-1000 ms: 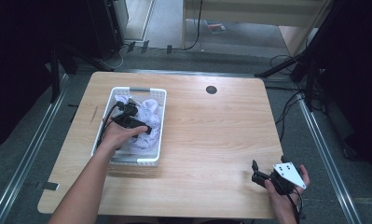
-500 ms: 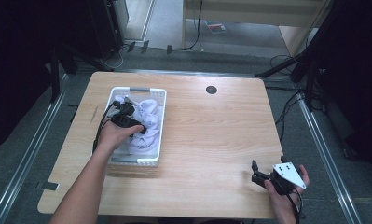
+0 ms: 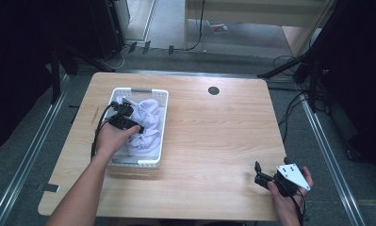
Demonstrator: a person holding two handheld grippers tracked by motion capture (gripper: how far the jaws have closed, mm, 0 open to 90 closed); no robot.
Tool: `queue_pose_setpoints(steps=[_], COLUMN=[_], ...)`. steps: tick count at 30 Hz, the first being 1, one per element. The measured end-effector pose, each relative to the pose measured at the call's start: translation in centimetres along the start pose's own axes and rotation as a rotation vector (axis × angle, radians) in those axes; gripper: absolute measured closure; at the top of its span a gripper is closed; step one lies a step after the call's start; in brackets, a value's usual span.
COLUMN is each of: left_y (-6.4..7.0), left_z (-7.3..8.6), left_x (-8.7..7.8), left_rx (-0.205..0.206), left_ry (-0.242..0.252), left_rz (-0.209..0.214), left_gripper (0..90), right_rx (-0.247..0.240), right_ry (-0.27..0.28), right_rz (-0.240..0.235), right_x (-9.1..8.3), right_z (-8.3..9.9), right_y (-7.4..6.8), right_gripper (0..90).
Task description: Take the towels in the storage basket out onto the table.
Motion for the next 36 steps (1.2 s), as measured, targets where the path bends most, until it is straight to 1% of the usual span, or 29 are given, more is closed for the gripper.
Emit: queue_pose_setpoints(steps=[1, 2, 3, 4, 5, 6, 7, 8, 9, 10, 11, 13, 14, 15, 16, 19, 20, 21, 22, 24, 25, 26, 28, 29, 30, 31, 34, 35, 36], left_y=[0.1, 0.1, 0.4, 0.6, 0.6, 0.9, 0.9, 1.1, 1.1, 0.9, 0.9, 0.8, 0.8, 0.8, 0.8, 1.0, 1.1, 1.3, 1.4, 1.7, 1.7, 1.8, 2.1, 2.1, 2.4, 2.4, 2.8, 3.0, 3.0], left_z=[-0.1, -0.1, -0.3, -0.5, -0.5, -0.6, -0.6, -0.7, -0.7, -0.8, -0.8, -0.8, -0.8, -1.0, -1.0, -1.4, -1.5, -1.7, -1.9, -2.2, -2.2, -2.3, -2.8, -2.8, -3.0, -3.0, -3.6, -3.7, -3.7], left_x=[-0.2, -0.2, -0.4, -0.8, -0.8, -1.5, -1.5, -2.0, -2.0, -2.5, -2.5, -3.5, -3.5, -4.3, -4.6, -5.7, -6.1, -6.4, -6.7, -7.4, -7.4, -7.8, -9.0, -9.0, -9.8, -9.8, -11.3, -11.8, -11.8], left_rx=[0.012, 0.012, 0.015, 0.032, 0.032, 0.038, 0.038, 0.053, 0.053, 0.048, 0.048, 0.043, 0.043, 0.047, 0.050, 0.055, 0.065, 0.059, 0.068, 0.069, 0.069, 0.074, 0.090, 0.090, 0.091, 0.091, 0.112, 0.114, 0.114], left_ry=[0.002, 0.002, 0.007, 0.006, 0.006, 0.015, 0.015, 0.013, 0.013, 0.013, 0.013, 0.029, 0.029, 0.043, 0.043, 0.065, 0.065, 0.078, 0.077, 0.092, 0.092, 0.093, 0.106, 0.106, 0.129, 0.129, 0.142, 0.144, 0.144], left_rz=[-0.027, -0.027, -0.049, -0.057, -0.057, -0.063, -0.063, -0.070, -0.070, -0.055, -0.055, -0.058, -0.058, -0.059, -0.058, -0.056, -0.058, -0.059, -0.062, -0.065, -0.065, -0.063, -0.071, -0.071, -0.071, -0.071, -0.083, -0.075, -0.075], left_gripper=[61.9, 62.3, 62.3, 65.1, 65.8, 66.1, 66.2, 66.4, 66.6, 66.8, 66.9, 67.0, 67.0, 67.0, 67.0, 67.1, 67.0, 67.0, 67.0, 67.0, 67.0, 67.0, 67.0, 67.0, 66.9, 67.0, 66.9, 66.9, 66.9], right_rx=[0.001, 0.001, 0.001, 0.001, 0.001, 0.000, 0.001, 0.002, 0.002, 0.001, 0.001, 0.001, 0.001, 0.002, 0.002, 0.001, 0.002, 0.002, 0.002, 0.002, 0.002, 0.003, 0.002, 0.003, 0.004, 0.004, 0.005, 0.004, 0.004], right_ry=[-0.001, -0.001, -0.001, -0.003, -0.003, -0.001, -0.001, -0.001, -0.001, -0.001, -0.001, -0.001, -0.001, -0.001, -0.002, -0.002, -0.002, -0.003, -0.003, -0.003, -0.003, -0.003, -0.002, -0.003, -0.004, -0.004, -0.005, -0.005, -0.005], right_rz=[0.000, 0.000, -0.001, 0.000, -0.001, -0.001, -0.001, -0.001, -0.001, -0.001, -0.001, 0.000, 0.000, 0.000, 0.000, 0.000, 0.000, 0.001, 0.002, 0.003, 0.003, 0.003, 0.002, 0.001, 0.001, 0.001, 0.001, 0.001, 0.001], right_x=[0.0, 0.0, 0.0, 0.0, 0.0, 0.0, 0.0, 0.0, 0.0, 0.0, 0.0, 0.0, 0.0, 0.0, 0.0, 0.0, 0.0, 0.0, 0.0, 0.0, 0.0, 0.0, 0.0, 0.0, 0.0, 0.0, 0.0, 0.0, 0.0], right_z=[0.0, 0.0, 0.0, 0.0, 0.0, 0.0, 0.0, 0.0, 0.0, 0.0, 0.0, 0.0, 0.0, 0.0, 0.0, 0.0, 0.0, 0.0, 0.0, 0.0, 0.0, 0.0, 0.0, 0.0, 0.0, 0.0, 0.0, 0.0, 0.0], right_y=[0.0, 0.0, 0.0, 0.0, 0.0, 0.0, 0.1, 0.1, 0.1, 0.1, 0.1, 0.1, 0.1, 0.1, 0.1, 0.1, 0.1, 0.1, 0.1, 0.1, 0.1, 0.1, 0.1, 0.1, 0.1, 0.1, 0.1, 0.1, 0.1], right_gripper=[0.0, 0.0, 0.0, 0.0, 0.0, 0.0, 0.0, 0.0, 0.0, 0.0, 0.0, 0.0, 0.0, 0.0, 0.0, 0.0, 0.0, 0.0, 0.0, 0.0, 0.0, 0.0, 0.0, 0.0, 0.0, 0.0, 0.0, 0.0, 0.0])
Point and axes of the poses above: each handheld gripper's, and its own axes: x roughly forward along the jaws, z roughly out of its underside, y roughly to its right, the point moved 1 cm from there along x, roughly forward along the jaws, and after that the axes turned 6 degrees about -x, right-handed, at the moved point
